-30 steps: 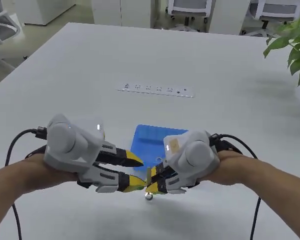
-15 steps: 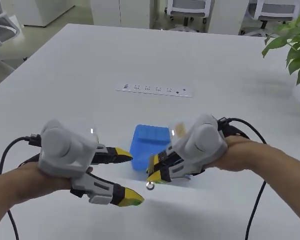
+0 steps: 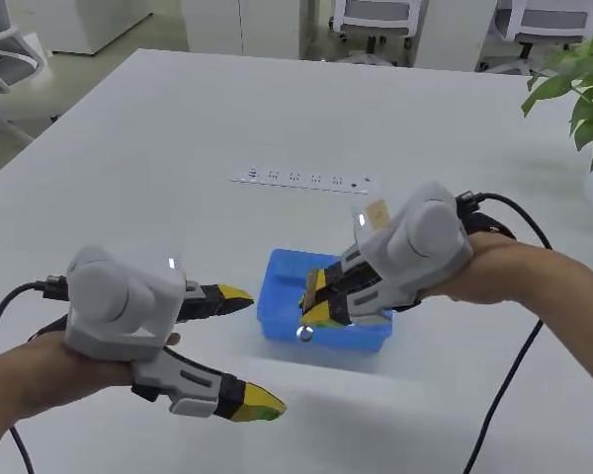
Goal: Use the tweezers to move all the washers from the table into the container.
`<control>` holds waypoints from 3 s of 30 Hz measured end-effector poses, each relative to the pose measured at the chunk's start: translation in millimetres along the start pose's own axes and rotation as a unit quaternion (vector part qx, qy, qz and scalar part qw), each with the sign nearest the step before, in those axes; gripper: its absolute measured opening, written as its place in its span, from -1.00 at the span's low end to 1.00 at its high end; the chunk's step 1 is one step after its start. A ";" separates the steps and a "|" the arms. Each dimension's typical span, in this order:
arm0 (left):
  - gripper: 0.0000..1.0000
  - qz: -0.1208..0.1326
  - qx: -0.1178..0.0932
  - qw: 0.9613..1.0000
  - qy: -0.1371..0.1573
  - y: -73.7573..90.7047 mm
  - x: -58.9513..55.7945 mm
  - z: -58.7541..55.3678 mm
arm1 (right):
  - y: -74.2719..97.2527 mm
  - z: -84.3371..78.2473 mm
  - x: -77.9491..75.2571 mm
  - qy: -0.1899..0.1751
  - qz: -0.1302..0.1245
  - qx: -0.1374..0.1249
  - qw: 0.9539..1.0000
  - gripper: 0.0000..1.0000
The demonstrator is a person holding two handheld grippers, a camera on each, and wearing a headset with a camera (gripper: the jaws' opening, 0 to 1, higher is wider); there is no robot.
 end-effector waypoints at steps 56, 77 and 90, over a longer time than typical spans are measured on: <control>0.88 0.028 -0.036 0.999 0.009 6.6 23.3 10.3 | -29.4 -64.2 -64.7 -0.029 -0.057 0.014 0.998 -0.82; 0.23 0.011 -0.033 0.999 -0.041 -25.4 61.6 34.7 | -35.5 -86.6 -57.9 -0.036 -0.048 0.028 0.998 -0.81; -0.30 -0.003 -0.022 0.997 -0.074 -54.1 81.5 49.4 | -34.5 -89.0 -57.8 -0.030 -0.047 0.021 0.998 -0.81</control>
Point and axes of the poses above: the centre of the closed fingertips' face, and the gripper's own axes: y roughly backward along the fingers, x roughly to its left, z roughly out of its top, the point moved 9 cm from there along y, roughly backward along the fingers, and after that the axes turned 1 degree about -z, right-handed, at the moved point
